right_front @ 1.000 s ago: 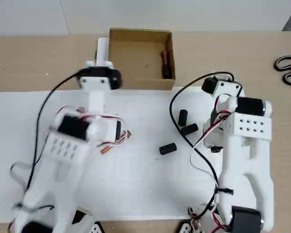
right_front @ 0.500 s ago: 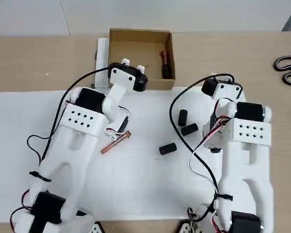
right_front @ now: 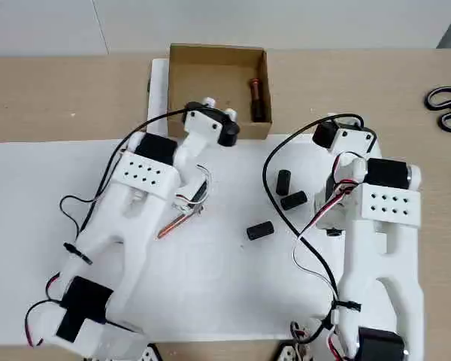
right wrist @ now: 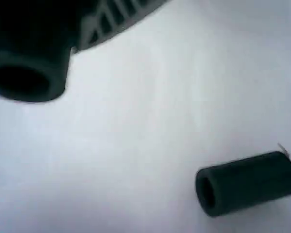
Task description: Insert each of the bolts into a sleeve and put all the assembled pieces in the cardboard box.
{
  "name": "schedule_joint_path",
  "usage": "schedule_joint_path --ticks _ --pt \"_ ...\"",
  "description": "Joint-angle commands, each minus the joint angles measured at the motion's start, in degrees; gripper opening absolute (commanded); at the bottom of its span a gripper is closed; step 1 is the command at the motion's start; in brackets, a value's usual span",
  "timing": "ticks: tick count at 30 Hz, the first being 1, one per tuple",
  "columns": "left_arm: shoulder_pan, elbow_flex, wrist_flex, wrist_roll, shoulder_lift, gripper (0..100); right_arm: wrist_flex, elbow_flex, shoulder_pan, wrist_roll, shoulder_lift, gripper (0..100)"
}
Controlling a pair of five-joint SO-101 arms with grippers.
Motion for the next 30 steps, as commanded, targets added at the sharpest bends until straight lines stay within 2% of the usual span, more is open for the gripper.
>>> schedule_joint_path --ticks 1,17,22,30 --pt "0.4 0.9 -2.5 -2.4 -0.3 10 -0.6 -0.4 0.7 -0.3 -2.1 0.3" --pt "0.3 6.4 -6.0 -12.2 2.5 10 -0.7 -0.4 0.7 -0.3 -2.1 0.3" --pt "-0.4 6.3 -8.8 -12.3 7.8 10 -0.7 -0.4 0.7 -0.3 -2.1 0.3" --pt "-0.8 6.3 -10.7 -12.3 8.4 10 -0.7 -0.4 0.7 -0.3 -2.1 0.3"
